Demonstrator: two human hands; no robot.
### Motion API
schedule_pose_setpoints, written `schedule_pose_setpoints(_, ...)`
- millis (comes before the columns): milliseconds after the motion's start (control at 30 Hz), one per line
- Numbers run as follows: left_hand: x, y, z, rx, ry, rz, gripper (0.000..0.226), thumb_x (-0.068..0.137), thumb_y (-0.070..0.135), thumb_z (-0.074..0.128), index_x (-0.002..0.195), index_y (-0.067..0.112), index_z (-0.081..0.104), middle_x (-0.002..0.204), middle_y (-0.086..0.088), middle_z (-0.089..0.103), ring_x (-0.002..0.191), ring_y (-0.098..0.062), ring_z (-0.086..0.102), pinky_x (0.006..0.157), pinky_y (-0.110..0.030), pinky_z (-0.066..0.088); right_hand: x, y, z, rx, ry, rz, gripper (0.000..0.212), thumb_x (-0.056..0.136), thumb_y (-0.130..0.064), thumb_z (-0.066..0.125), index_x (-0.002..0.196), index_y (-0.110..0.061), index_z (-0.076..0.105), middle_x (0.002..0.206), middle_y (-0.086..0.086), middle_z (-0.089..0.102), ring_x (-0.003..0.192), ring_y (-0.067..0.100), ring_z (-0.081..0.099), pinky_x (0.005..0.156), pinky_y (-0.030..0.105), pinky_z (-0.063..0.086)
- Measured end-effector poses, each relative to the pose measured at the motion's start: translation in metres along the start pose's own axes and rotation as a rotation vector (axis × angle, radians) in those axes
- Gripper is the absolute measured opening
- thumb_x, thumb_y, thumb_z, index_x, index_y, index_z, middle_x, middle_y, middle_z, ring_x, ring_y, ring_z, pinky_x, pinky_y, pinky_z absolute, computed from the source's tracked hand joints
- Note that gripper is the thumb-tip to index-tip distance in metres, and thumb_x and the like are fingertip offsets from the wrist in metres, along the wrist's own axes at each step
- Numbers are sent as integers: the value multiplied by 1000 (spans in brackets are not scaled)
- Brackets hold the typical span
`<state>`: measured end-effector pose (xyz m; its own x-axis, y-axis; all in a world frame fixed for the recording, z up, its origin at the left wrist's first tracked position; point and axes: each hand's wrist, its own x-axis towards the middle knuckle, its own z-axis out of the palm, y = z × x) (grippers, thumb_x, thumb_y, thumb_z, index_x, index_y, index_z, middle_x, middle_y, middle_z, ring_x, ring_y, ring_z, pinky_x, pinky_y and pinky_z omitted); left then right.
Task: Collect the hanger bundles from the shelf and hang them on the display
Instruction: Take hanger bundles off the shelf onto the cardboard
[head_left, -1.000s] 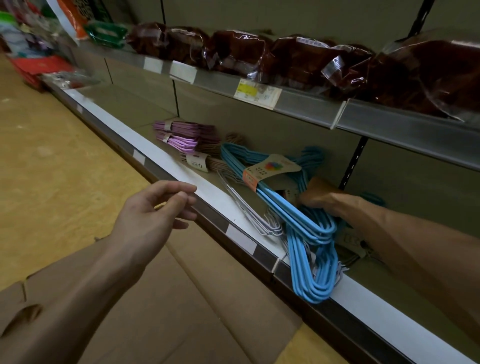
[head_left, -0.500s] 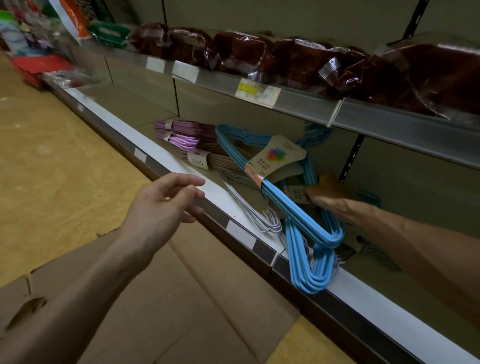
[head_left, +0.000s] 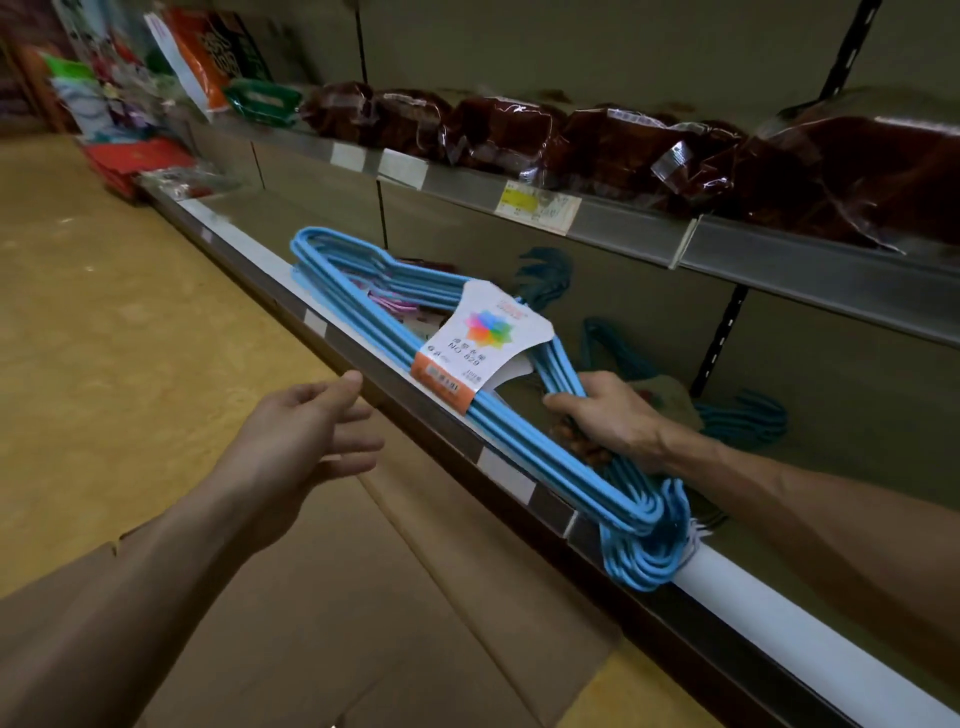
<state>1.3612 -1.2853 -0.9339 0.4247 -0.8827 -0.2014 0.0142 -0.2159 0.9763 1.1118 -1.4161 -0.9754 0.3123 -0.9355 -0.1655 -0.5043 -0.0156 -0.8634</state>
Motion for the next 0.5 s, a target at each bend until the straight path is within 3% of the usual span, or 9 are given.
schedule_pose_setpoints(133, 3, 1, -10, -309, 27, -176, 48, 94, 41, 62, 126, 7, 51, 120, -16, 60, 102, -35, 68, 82, -49, 57, -5, -22, 29, 44, -119, -65, 15, 99, -20, 53, 86, -13, 52, 67, 8, 51, 43, 13, 38, 42, 26, 32)
schedule_pose_setpoints(233, 3, 8, -24, -479, 123, -97, 29, 93, 42, 63, 105, 16, 59, 110, -10, 66, 103, -30, 68, 78, -47, 57, -14, -37, 56, 59, -192, -122, 10, 96, -18, 54, 88, -12, 54, 66, 7, 52, 43, 13, 41, 42, 25, 34)
schedule_pose_setpoints(333, -1, 17, -47, -668, 248, -18, 35, 90, 46, 65, 97, 14, 53, 104, -8, 69, 94, -21, 72, 65, -40, 61, -22, -53, 87, 102, -256, -161, 9, 95, -15, 56, 88, -12, 51, 66, 7, 56, 42, 12, 43, 42, 25, 34)
schedule_pose_setpoints(433, -4, 20, -78, -747, 366, 30, 35, 92, 47, 63, 92, 14, 50, 106, -6, 73, 100, -19, 71, 80, -43, 60, -30, -70, 112, 113, -306, -209, 10, 93, -12, 57, 87, -14, 50, 69, 8, 57, 45, 13, 45, 44, 27, 36)
schedule_pose_setpoints(500, -7, 19, -98, -731, 456, 66, 21, 97, 33, 57, 89, 16, 49, 100, -2, 74, 89, -14, 73, 73, -35, 60, -35, -82, 126, 148, -372, -229, 13, 93, -10, 58, 87, -15, 49, 71, 8, 55, 46, 12, 44, 44, 27, 35)
